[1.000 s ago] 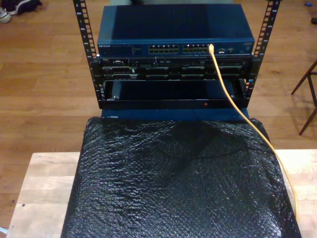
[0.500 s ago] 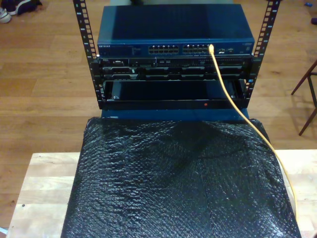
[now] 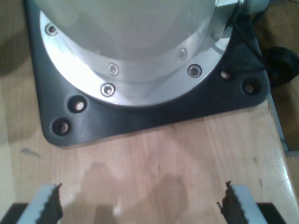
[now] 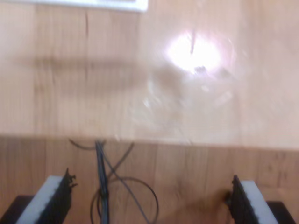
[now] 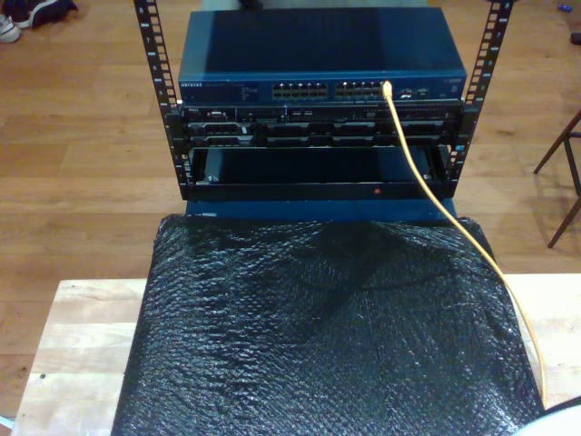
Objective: Grab the cable and plug it in
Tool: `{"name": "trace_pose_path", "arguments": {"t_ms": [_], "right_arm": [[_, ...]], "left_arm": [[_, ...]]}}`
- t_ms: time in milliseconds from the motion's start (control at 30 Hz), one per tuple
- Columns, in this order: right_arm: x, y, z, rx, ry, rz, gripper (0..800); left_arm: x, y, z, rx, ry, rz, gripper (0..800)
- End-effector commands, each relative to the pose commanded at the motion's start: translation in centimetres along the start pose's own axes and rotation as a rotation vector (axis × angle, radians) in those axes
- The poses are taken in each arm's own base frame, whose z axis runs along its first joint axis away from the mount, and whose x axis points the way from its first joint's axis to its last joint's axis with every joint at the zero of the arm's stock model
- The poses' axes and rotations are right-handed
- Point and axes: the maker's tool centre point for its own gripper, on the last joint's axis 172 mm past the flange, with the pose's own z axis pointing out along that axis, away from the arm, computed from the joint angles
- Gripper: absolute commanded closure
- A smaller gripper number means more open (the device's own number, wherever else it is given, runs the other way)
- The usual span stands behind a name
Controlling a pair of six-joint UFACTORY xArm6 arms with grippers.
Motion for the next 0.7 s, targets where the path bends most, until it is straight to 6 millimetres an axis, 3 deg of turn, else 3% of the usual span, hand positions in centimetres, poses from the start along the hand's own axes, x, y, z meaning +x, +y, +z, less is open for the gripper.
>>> {"name": "trace_pose_path", "arguments": {"t_ms": [167,700], "right_arm": [[0.5,-0.5,2.2,0.002,-0.001,0.008,0],[0.6,-2.4,6.6,0.004,-0.045,0.002,0]], "left_arm": [[0.0,0.0,0.0,0.0,0.0,0.0,1],[0.0,0.0,0.0,0.0,0.0,0.0,0]]}}
